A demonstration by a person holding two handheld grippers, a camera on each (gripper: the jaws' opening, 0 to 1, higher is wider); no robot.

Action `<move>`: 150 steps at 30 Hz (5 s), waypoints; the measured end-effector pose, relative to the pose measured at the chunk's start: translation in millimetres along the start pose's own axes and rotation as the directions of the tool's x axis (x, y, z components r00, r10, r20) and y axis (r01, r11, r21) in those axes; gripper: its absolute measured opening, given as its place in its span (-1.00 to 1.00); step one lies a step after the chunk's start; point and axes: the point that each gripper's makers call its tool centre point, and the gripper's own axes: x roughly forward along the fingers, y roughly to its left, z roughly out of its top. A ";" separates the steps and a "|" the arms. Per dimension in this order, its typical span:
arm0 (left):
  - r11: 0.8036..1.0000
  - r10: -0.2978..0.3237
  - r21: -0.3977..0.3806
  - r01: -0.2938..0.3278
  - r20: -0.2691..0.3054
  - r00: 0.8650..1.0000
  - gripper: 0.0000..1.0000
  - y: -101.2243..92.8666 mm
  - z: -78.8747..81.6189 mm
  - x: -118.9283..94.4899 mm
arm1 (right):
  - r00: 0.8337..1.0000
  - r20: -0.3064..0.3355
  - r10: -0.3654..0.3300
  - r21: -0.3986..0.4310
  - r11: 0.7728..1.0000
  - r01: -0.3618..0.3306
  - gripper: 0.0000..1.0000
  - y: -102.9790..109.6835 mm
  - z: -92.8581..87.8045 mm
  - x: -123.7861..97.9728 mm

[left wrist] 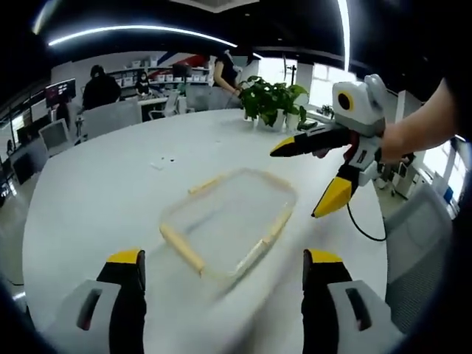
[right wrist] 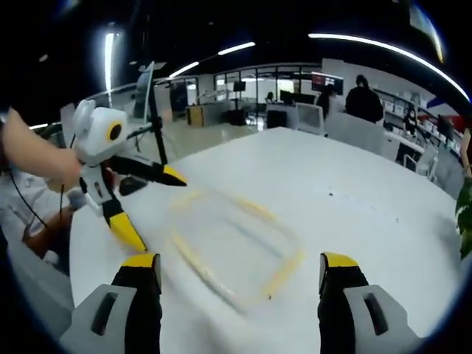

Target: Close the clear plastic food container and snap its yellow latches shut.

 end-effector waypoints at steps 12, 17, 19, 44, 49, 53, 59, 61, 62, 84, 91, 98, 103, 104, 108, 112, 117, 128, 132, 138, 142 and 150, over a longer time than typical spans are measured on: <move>0.999 0.035 -0.029 -0.034 0.056 0.998 0.71 -10.5 -0.2 -31.5 | 0.998 0.049 -0.039 0.033 0.999 0.037 0.76 -1.6 8.6 -24.4; 0.997 0.047 -0.059 -0.043 0.066 0.997 0.70 -13.8 -4.4 -37.3 | 0.997 0.065 -0.049 0.046 0.998 0.047 0.75 3.2 7.9 -35.2; 0.996 0.053 -0.072 -0.048 0.070 0.996 0.70 -15.7 -6.2 -40.1 | 0.997 0.065 -0.052 0.046 0.998 0.049 0.73 3.4 6.3 -38.6; 0.948 0.200 -0.278 -0.154 0.147 0.969 0.63 -22.8 -23.2 -99.3 | 0.974 0.152 -0.169 0.188 0.972 0.140 0.65 4.4 -5.2 -111.1; 0.938 0.226 -0.303 -0.167 0.174 0.958 0.63 -28.0 -20.1 -112.9 | 0.965 0.181 -0.191 0.212 0.965 0.151 0.65 6.9 -2.2 -122.4; 0.936 0.240 -0.308 -0.172 0.196 0.951 0.63 -33.7 -19.1 -122.5 | 0.963 0.193 -0.186 0.212 0.967 0.144 0.64 15.5 -2.3 -128.9; 0.922 0.264 -0.341 -0.185 0.202 0.943 0.62 -41.8 -28.7 -133.8 | 0.960 0.211 -0.186 0.214 0.967 0.140 0.64 24.8 -5.8 -142.4; 0.920 0.266 -0.345 -0.188 0.196 0.944 0.62 -43.2 -33.6 -135.2 | 0.955 0.222 -0.195 0.214 0.966 0.147 0.64 25.8 -8.1 -149.7; 0.917 0.270 -0.349 -0.191 0.192 0.944 0.62 -43.7 -35.6 -136.7 | 0.954 0.220 -0.202 0.219 0.964 0.154 0.65 25.4 -11.2 -153.6; 0.898 0.284 -0.402 -0.178 0.222 0.933 0.55 -97.6 -45.8 -146.0 | 0.929 0.286 -0.233 0.217 0.961 0.174 0.66 41.7 -43.0 -202.2; 0.905 0.270 -0.389 -0.173 0.210 0.940 0.53 -112.8 -52.9 -136.8 | 0.921 0.287 -0.263 0.245 0.950 0.195 0.62 39.1 -46.0 -203.2; 0.935 0.254 -0.303 -0.183 0.213 0.943 0.45 -125.2 -44.6 -120.9 | 0.946 0.240 -0.216 0.206 0.964 0.168 0.57 50.8 -55.3 -189.2; 0.935 0.283 -0.271 -0.230 0.179 0.942 0.41 -122.8 -55.0 -120.4 | 0.954 0.222 -0.203 0.209 0.965 0.157 0.54 56.4 -60.2 -186.9; 0.932 0.284 -0.281 -0.228 0.175 0.943 0.41 -121.9 -57.1 -120.2 | 0.952 0.228 -0.206 0.208 0.965 0.159 0.54 57.7 -59.3 -186.8; 0.943 0.276 -0.230 -0.242 0.127 0.953 0.41 -126.1 -64.5 -115.4 | 0.944 0.221 -0.245 0.161 0.964 0.212 0.57 50.9 -63.2 -187.9; 0.945 0.304 -0.166 -0.281 0.129 0.944 0.54 -124.3 -61.6 -114.8 | 0.947 0.201 -0.253 0.191 0.958 0.215 0.57 46.6 -67.8 -187.4; 0.957 0.275 -0.120 -0.264 0.082 0.958 0.52 -128.0 -68.8 -108.8 | 0.951 0.191 -0.242 0.176 0.962 0.209 0.52 52.8 -69.2 -184.0; 0.961 0.252 -0.131 -0.241 0.071 0.965 0.48 -132.5 -72.8 -105.4 | 0.960 0.165 -0.228 0.157 0.967 0.202 0.41 55.9 -75.8 -181.9; 0.963 0.244 -0.135 -0.234 0.060 0.968 0.46 -135.0 -75.8 -104.3 | 0.966 0.136 -0.219 0.130 0.971 0.202 0.38 60.3 -81.3 -179.6; 0.965 0.241 -0.117 -0.233 0.062 0.969 0.44 -135.7 -74.3 -104.7 | 0.969 0.126 -0.214 0.115 0.973 0.200 0.35 61.4 -83.5 -178.4; 0.967 0.232 -0.124 -0.224 0.056 0.971 0.43 -137.3 -75.6 -104.1 | 0.972 0.116 -0.207 0.116 0.974 0.193 0.35 62.6 -85.2 -176.6; 0.971 0.217 -0.118 -0.209 0.056 0.975 0.41 -139.2 -75.6 -101.7 | 0.972 0.104 -0.211 0.101 0.974 0.201 0.34 62.0 -87.2 -175.6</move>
